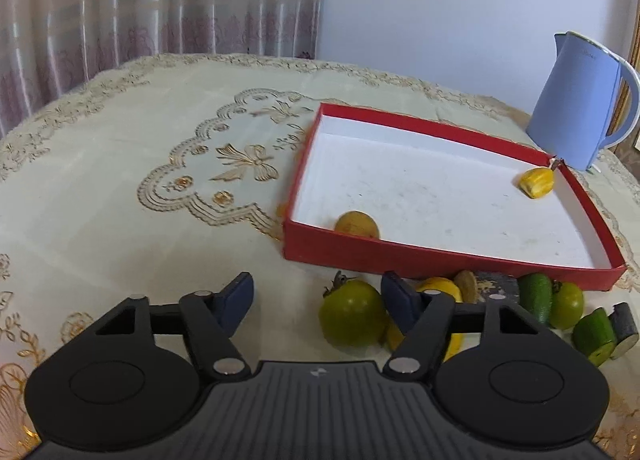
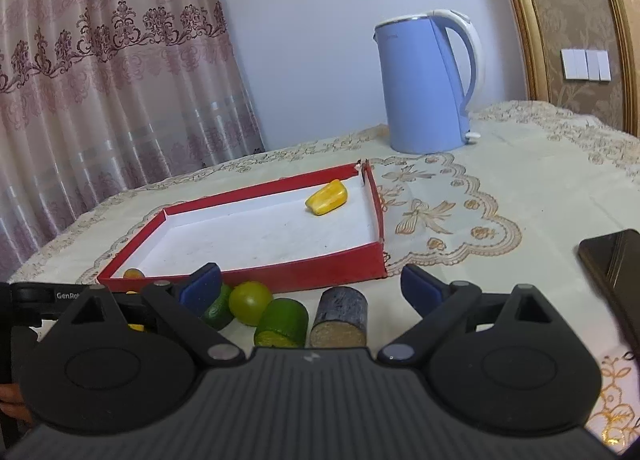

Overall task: Organize fruits
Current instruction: 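Move the left gripper to the green tomato and grasp it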

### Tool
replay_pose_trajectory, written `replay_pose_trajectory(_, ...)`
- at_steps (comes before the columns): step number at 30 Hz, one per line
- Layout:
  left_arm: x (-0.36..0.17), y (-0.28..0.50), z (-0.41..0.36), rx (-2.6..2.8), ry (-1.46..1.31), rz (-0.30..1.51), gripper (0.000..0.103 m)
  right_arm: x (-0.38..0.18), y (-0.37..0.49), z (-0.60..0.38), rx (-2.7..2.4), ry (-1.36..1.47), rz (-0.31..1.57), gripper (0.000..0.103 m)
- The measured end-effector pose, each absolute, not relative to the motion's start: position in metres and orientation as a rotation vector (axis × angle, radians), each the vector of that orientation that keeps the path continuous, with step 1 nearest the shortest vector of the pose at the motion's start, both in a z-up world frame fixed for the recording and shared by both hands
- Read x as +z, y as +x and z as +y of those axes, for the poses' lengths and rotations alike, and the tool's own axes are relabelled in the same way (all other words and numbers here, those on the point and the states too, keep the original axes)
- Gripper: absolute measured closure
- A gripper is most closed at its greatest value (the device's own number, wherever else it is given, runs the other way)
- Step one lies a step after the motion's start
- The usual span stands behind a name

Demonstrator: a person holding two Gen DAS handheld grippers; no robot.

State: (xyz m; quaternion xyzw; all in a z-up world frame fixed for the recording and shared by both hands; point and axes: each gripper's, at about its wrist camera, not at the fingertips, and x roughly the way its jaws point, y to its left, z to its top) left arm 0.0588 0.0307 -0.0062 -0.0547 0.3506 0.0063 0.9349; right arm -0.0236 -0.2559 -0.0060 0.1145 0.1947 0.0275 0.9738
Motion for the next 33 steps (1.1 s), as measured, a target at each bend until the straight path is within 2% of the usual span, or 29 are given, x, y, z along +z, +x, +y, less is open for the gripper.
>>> replay_pose_trajectory(6, -0.002, 0.054, 0.029, 0.006, -0.097, 0.729, 0.043, -0.004, -0.026, -0.252, 0.057, 0.212, 0.391, 0.002)
replay_pose_trajectory(17, 0.013, 0.021, 0.046, -0.007, -0.057, 0.67, 0.041, 0.008, -0.039, -0.245, 0.057, 0.139, 0.321, 0.0)
replay_pose_trajectory(33, 0.009, 0.03, 0.039, -0.157, 0.125, 0.625, 0.041, 0.007, -0.038, -0.246, 0.044, 0.138, 0.325, 0.0)
